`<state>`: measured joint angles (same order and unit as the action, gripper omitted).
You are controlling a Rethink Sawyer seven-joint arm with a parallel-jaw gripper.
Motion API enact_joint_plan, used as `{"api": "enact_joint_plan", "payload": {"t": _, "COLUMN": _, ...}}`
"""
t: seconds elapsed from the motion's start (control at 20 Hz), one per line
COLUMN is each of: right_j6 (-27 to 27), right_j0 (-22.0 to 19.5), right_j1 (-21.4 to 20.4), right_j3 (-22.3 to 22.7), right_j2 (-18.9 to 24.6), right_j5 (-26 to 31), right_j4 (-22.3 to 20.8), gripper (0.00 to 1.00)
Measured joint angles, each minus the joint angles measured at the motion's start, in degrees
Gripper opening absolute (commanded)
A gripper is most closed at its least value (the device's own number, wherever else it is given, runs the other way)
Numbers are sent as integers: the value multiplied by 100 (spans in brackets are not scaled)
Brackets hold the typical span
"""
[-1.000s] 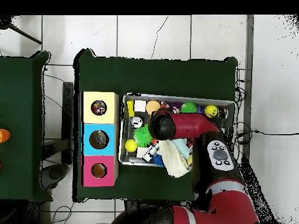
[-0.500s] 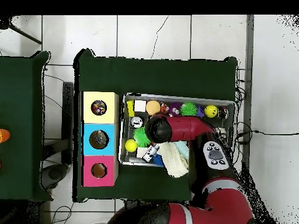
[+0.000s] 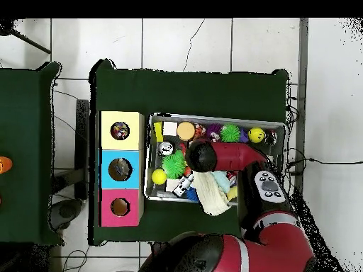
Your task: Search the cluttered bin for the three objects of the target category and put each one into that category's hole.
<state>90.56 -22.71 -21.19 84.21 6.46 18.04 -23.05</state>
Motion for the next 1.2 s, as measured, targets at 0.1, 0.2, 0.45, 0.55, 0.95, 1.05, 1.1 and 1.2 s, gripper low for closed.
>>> {"api": "enact_joint_plan", "payload": {"t": 0.1, "right_j6": 0, "right_j0": 2, "right_j1": 16, "right_j3": -42, "right_j2": 13, "right_j5": -14, "right_j4": 0, "gripper": 100}}
{"api": "enact_joint_plan", "payload": {"t": 0.2, "right_j6": 0, "right_j0": 2, "right_j1": 27, "right_j3": -64, "right_j2": 21, "right_j5": -24, "right_j4": -1, "gripper": 100}}
{"api": "enact_joint_plan", "payload": {"t": 0.45, "right_j6": 0, "right_j0": 10, "right_j1": 38, "right_j3": -72, "right_j2": 22, "right_j5": -34, "right_j4": -1, "gripper": 100}}
{"api": "enact_joint_plan", "payload": {"t": 0.55, "right_j6": 0, "right_j0": 21, "right_j1": 29, "right_j3": -72, "right_j2": 21, "right_j5": -34, "right_j4": -2, "gripper": 100}}
{"api": "enact_joint_plan", "payload": {"t": 0.95, "right_j6": 0, "right_j0": 55, "right_j1": -38, "right_j3": -71, "right_j2": 22, "right_j5": 20, "right_j4": -5, "gripper": 100}}
{"api": "enact_joint_plan", "payload": {"t": 1.05, "right_j6": 0, "right_j0": 63, "right_j1": -82, "right_j3": -83, "right_j2": 34, "right_j5": 150, "right_j4": -2, "gripper": 100}}
{"api": "enact_joint_plan", "payload": {"t": 1.1, "right_j6": 0, "right_j0": 67, "right_j1": -103, "right_j3": -89, "right_j2": 41, "right_j5": 200, "right_j4": -2, "gripper": 100}}
{"api": "enact_joint_plan", "payload": {"t": 1.2, "right_j6": 0, "right_j0": 76, "right_j1": -164, "right_j3": -118, "right_j2": 63, "right_j5": 386, "right_j4": -2, "gripper": 100}}
